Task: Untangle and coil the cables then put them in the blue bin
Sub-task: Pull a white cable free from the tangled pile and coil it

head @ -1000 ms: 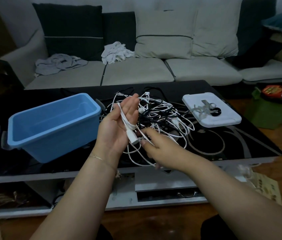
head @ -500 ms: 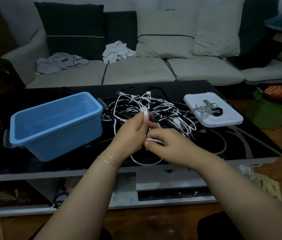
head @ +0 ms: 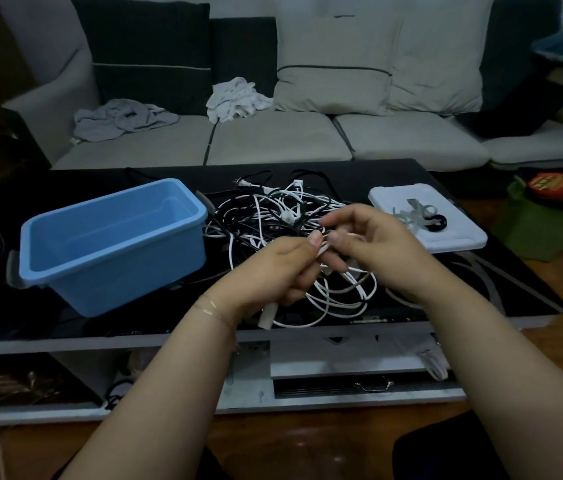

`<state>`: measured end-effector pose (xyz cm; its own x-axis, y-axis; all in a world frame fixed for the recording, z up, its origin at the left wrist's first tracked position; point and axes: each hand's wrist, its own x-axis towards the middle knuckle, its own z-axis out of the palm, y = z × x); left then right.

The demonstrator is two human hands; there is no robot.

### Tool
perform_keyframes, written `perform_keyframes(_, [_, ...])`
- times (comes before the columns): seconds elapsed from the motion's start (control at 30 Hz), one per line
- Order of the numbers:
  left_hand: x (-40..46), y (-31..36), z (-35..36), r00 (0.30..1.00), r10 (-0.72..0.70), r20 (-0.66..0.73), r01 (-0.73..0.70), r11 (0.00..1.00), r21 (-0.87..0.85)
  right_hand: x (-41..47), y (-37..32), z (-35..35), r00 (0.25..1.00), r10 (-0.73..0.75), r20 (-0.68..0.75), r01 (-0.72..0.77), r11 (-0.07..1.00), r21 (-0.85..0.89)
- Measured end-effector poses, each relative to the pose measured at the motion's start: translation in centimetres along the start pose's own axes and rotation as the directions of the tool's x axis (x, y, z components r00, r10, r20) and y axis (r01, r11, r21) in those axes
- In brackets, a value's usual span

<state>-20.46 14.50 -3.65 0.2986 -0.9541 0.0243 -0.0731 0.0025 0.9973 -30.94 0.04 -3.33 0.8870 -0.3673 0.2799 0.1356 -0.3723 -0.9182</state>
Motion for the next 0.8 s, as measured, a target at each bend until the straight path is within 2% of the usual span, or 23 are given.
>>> perform_keyframes(0.1, [-0.2, 0.0, 0.1, 0.997, 0.036, 0.061, -0.026, 0.989, -0.149, 0.2, 0.4, -1.1, 0.997, 0.064, -0.053, -0.054, 0.985, 0.165])
perform_keyframes(0.2, [0.0, -0.2, 0.8, 0.994, 0.094, 0.050, -0.071, 0.935, -0.347, 0.6, 1.5, -0.3, 0.982, 0.135, -0.134, -0.124, 0.989, 0.085])
perform_keyframes(0.27, [0.4, -0.2, 0.9, 0.995, 0.103, 0.000, -0.087, 0.842, -0.532, 0.7, 2.1, 1.2, 0.982, 0.121, -0.146, -0.119, 0.993, 0.022])
perform_keyframes(0.33, [0.7, 0.0, 0.7, 0.995, 0.081, -0.062, -0.100, 0.678, -0.728, 0.6, 2.4, 2.7, 0.986, 0.071, -0.153, -0.091, 0.987, -0.134])
perform_keyframes(0.4, [1.0, 0.0, 0.2, 0.989, 0.034, -0.143, -0.140, 0.519, -0.843, 0.3, 2.5, 4.1, 0.994, 0.040, -0.100, -0.073, 0.929, -0.362])
perform_keyframes(0.47, [1.2, -0.1, -0.2, 0.975, -0.003, -0.221, -0.196, 0.454, -0.869, -0.1, 2.3, 5.2, 0.999, 0.051, -0.015, -0.051, 0.838, -0.544])
perform_keyframes(0.5, [1.2, -0.1, -0.4, 0.967, -0.014, -0.254, -0.219, 0.462, -0.859, -0.2, 2.3, 5.6, 0.998, 0.053, 0.016, -0.032, 0.792, -0.609])
perform_keyframes(0.57, [1.1, -0.2, -0.7, 0.950, -0.020, -0.312, -0.250, 0.548, -0.798, -0.4, 1.8, 5.9, 0.998, 0.043, 0.039, -0.005, 0.738, -0.675])
perform_keyframes(0.67, [0.9, -0.1, -1.2, 0.906, -0.002, -0.424, -0.297, 0.711, -0.637, -0.6, 0.9, 5.5, 0.998, 0.036, 0.055, 0.010, 0.750, -0.661])
perform_keyframes(0.8, [0.6, -0.2, -1.9, 0.858, 0.049, -0.512, -0.350, 0.785, -0.511, -1.1, 0.6, 5.4, 0.984, 0.014, 0.179, 0.097, 0.795, -0.599])
